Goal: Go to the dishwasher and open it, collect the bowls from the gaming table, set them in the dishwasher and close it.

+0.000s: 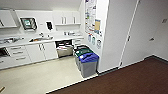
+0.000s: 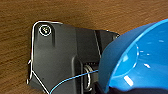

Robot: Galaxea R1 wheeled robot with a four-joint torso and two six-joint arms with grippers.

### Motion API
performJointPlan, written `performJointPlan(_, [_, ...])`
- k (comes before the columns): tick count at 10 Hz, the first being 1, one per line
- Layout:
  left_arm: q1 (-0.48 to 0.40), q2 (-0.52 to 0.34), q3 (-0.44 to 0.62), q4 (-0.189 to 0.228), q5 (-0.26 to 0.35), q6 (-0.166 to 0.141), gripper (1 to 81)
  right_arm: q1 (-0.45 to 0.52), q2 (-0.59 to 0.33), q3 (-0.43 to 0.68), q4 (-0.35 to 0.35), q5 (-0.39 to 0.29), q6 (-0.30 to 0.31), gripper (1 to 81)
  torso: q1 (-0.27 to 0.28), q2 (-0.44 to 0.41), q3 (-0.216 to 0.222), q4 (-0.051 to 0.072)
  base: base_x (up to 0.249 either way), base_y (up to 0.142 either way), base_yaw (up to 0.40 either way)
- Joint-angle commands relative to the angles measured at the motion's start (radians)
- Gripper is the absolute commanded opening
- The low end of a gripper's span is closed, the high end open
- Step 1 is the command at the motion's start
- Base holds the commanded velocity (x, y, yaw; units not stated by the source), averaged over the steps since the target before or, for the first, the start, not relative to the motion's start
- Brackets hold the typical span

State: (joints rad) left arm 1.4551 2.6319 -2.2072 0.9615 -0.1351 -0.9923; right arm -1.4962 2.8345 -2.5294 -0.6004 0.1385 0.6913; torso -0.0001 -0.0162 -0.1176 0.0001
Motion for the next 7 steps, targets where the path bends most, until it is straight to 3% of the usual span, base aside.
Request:
performJointPlan(1, [-0.041, -0.025, 0.011, -0.001, 0.014, 0.001, 1.0, 0.036, -0.016, 0.003, -0.015, -0.034, -0.004, 1.0, 0.000, 0.000, 0.000, 0.000, 0.110, 0.000, 0.000])
performJointPlan(3, [-0.041, -0.027, 0.011, -0.003, 0.012, 0.001, 1.0, 0.038, -0.016, 0.003, -0.015, -0.034, -0.004, 1.0, 0.000, 0.000, 0.000, 0.000, 0.094, 0.031, 0.000])
performJointPlan(7, [-0.041, -0.027, 0.012, -0.001, 0.012, 0.001, 1.0, 0.036, -0.017, 0.003, -0.013, -0.033, -0.004, 1.0, 0.001, 0.000, 0.000, 0.000, 0.087, 0.077, 0.000])
